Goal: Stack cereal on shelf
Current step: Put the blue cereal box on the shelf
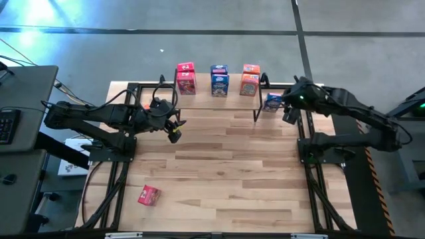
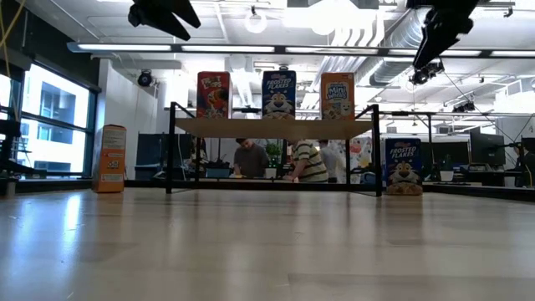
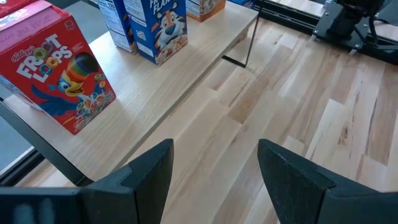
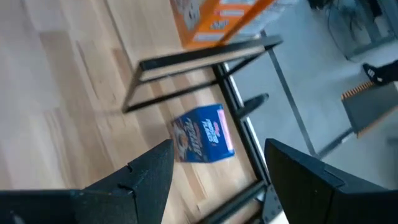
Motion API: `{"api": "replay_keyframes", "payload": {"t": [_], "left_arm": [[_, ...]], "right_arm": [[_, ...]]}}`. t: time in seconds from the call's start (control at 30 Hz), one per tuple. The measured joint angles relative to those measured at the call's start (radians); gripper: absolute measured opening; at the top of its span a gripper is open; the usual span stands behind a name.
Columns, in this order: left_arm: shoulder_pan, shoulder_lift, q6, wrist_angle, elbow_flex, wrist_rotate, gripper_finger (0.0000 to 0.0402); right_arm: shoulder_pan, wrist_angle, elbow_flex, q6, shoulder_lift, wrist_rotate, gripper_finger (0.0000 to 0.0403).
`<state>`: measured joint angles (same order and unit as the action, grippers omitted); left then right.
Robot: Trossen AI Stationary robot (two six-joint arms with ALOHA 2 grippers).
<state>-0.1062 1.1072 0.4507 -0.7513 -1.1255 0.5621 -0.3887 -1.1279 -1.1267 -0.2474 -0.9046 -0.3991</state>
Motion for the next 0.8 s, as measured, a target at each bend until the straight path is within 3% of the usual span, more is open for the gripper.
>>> {"api": "replay_keyframes", "payload": {"t": [0.5, 0.8], "left_arm": [[0.000, 0.000, -0.010, 0.000, 0.000, -0.002, 0.0223], [0.000, 0.000, -0.009, -0.004, 0.000, -0.029, 0.0223]], "right_arm": [[-0.160, -0.008, 0.000, -0.183, -0.191, 0.137, 0.0244], [-0.256, -0.007, 0.000, -0.284, -0.236, 0.249, 0.0244]]}}
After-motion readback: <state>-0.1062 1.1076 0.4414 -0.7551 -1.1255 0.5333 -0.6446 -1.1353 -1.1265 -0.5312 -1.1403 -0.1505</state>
